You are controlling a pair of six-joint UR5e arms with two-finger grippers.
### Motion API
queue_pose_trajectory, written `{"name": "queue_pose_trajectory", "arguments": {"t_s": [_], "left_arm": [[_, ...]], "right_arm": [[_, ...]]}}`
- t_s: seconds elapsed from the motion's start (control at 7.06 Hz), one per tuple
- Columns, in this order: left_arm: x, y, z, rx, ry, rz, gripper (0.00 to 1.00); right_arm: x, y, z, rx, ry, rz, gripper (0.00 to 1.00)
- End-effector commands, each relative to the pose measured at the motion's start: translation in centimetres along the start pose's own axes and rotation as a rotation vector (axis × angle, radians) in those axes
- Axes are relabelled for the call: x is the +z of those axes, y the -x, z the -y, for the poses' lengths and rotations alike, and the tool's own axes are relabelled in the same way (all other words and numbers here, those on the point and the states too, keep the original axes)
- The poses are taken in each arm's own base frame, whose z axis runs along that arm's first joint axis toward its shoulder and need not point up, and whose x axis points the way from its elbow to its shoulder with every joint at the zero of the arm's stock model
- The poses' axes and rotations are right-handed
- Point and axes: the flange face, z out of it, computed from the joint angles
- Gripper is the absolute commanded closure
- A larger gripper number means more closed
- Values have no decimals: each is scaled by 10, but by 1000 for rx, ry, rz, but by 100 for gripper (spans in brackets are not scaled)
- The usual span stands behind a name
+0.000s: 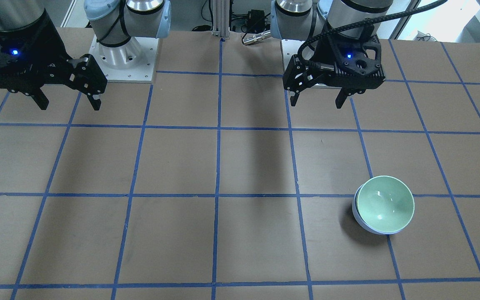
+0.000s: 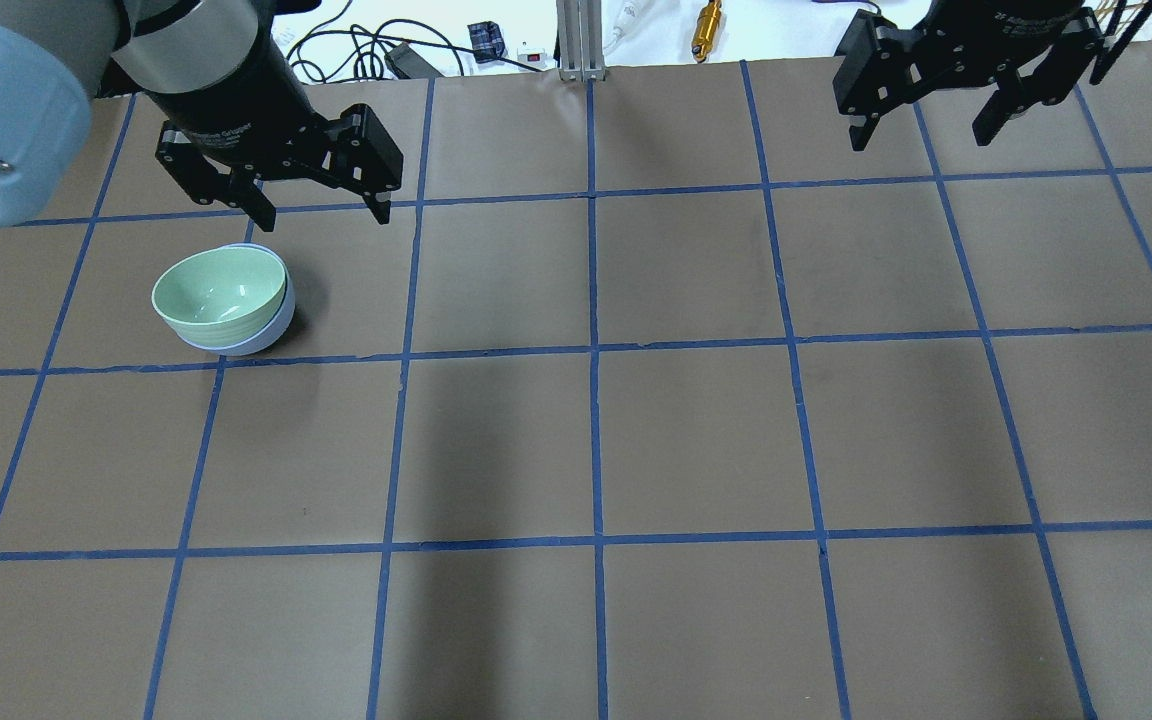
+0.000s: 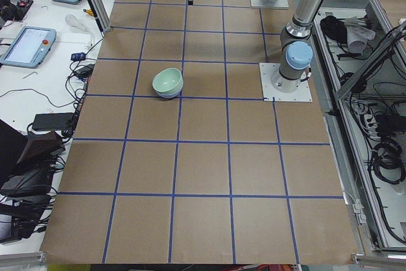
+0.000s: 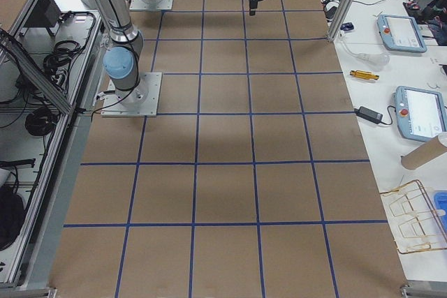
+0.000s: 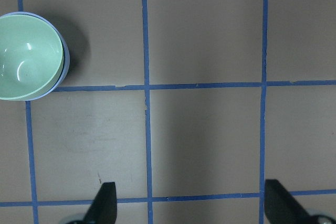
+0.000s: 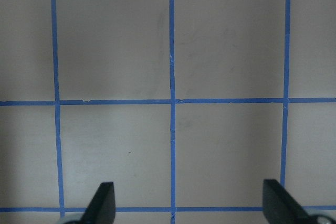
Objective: Stack green bowl on blue bowl
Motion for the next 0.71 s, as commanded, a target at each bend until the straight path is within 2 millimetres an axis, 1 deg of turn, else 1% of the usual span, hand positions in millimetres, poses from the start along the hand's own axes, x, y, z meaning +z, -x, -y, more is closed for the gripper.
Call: {"name": "queue_pose_trajectory", "arguments": {"t_s": [0.0, 0.14, 0.57], "left_arm": [[-2, 0, -1, 3, -4, 0, 0], [3, -1, 0, 4, 5, 0, 0], [-2, -1, -3, 11, -2, -1, 0]], "right_arm": [[-1, 0, 0, 0, -1, 0, 0], [-1, 0, 0, 0, -1, 0, 0], [-1, 0, 0, 0, -1, 0, 0]]}}
